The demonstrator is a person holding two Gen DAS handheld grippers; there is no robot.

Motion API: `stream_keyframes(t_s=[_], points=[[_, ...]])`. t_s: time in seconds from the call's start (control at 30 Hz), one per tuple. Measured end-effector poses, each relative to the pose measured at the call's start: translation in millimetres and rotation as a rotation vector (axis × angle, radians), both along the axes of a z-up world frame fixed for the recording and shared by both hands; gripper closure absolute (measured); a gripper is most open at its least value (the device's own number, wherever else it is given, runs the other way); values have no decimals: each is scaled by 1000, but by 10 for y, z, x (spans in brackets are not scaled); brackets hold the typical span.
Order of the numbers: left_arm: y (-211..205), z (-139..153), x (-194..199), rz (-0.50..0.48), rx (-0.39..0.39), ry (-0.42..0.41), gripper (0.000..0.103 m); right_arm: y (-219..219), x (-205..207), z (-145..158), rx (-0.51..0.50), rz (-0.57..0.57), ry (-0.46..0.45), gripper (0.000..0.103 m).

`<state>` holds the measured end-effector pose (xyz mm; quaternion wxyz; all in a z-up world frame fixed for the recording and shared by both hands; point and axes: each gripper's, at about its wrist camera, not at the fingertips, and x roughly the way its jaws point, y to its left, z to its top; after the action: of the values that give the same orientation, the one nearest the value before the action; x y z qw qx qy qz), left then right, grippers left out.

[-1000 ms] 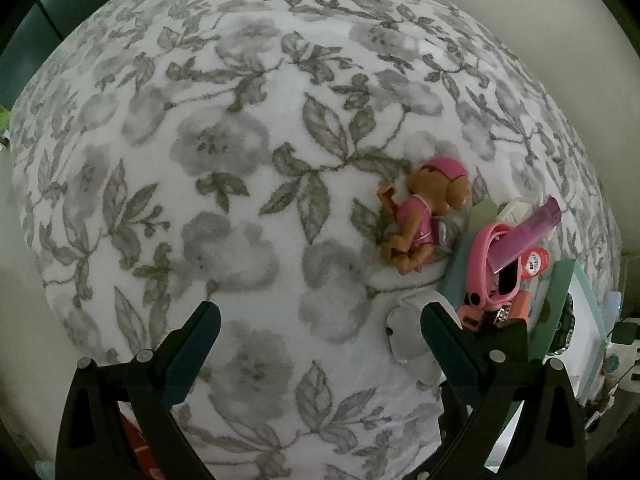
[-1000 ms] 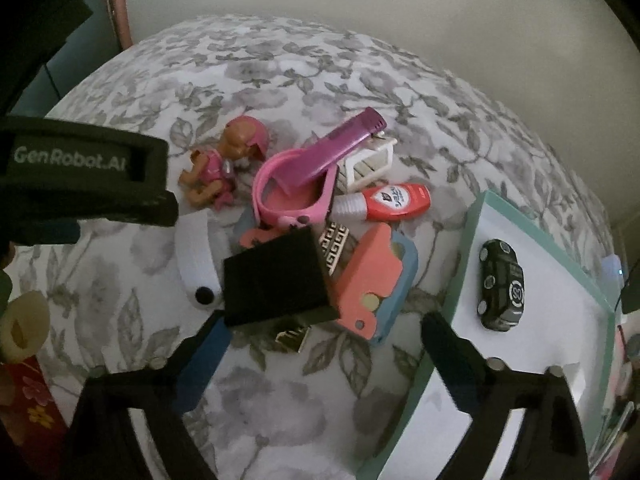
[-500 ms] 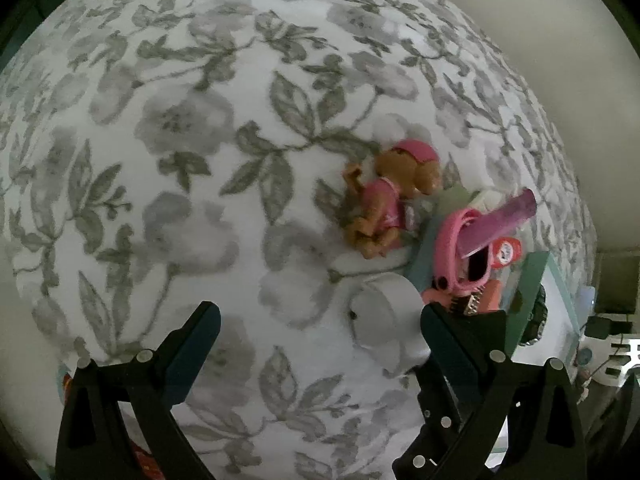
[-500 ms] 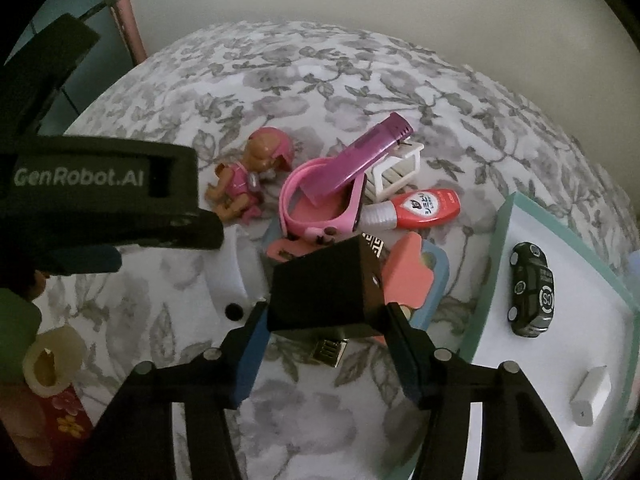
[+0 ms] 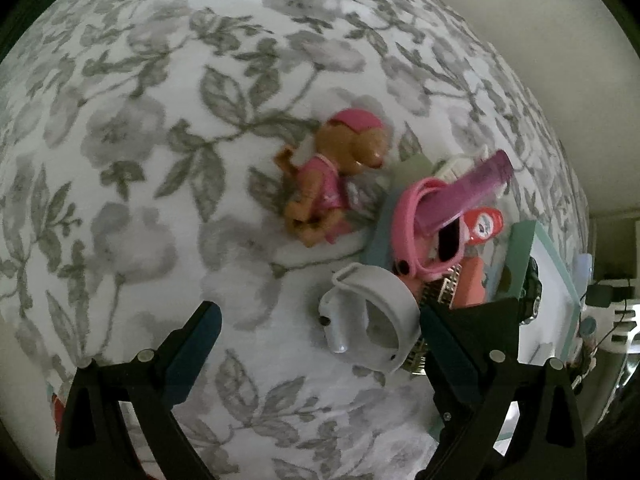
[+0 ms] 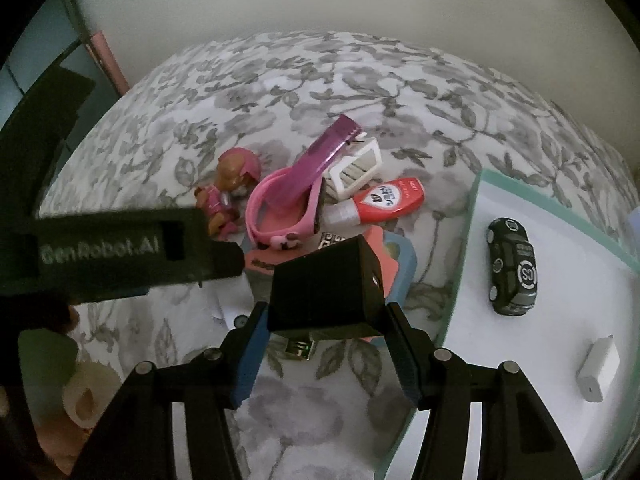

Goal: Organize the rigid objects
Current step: 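Grasp the black charger cube with the right tool while the left tool grasps the white watch, then lower the white watch into the tray with the left tool while the right tool releases the black charger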

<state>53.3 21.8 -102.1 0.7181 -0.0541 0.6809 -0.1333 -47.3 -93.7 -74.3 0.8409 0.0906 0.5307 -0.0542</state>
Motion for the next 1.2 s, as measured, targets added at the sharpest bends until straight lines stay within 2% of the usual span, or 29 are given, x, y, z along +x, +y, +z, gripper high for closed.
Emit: stream_keyframes(t_s=[0.07,0.23,0.27,0.33,0.37,0.63,0.9,1.03,1.07,1.2], points=[[-84,-23,-14,-11,-10,3,9,-34,-15,6,6,-11,-4,43],[-277,-30,-51,-39,-61,16,33,-117,-38,-1,15,-38,-1,43],[-313,-37,-60,-46,-66,21,35,-127,-41,1,18,-42,-2,43],[-346,-54,-81,-58,-80,31,51,-138,-46,4,21,-49,-3,43],[-349,-65,-94,-61,-85,35,53,-140,-47,5,22,-50,-4,43],[-407,45,-121,-55,-64,-14,53,-127,-48,16,37,-43,-7,43],[-538,437,-80,-83,-107,-164,53,-235,-121,209,69,-82,-87,43],[-631,534,-115,-129,-120,-223,53,-422,-201,303,80,-156,-129,43],[-473,596,-115,-141,-120,-231,53,-478,-223,320,78,-181,-136,43],[-602,689,-283,-235,-108,-272,53,-756,-356,361,52,-308,-149,43]])
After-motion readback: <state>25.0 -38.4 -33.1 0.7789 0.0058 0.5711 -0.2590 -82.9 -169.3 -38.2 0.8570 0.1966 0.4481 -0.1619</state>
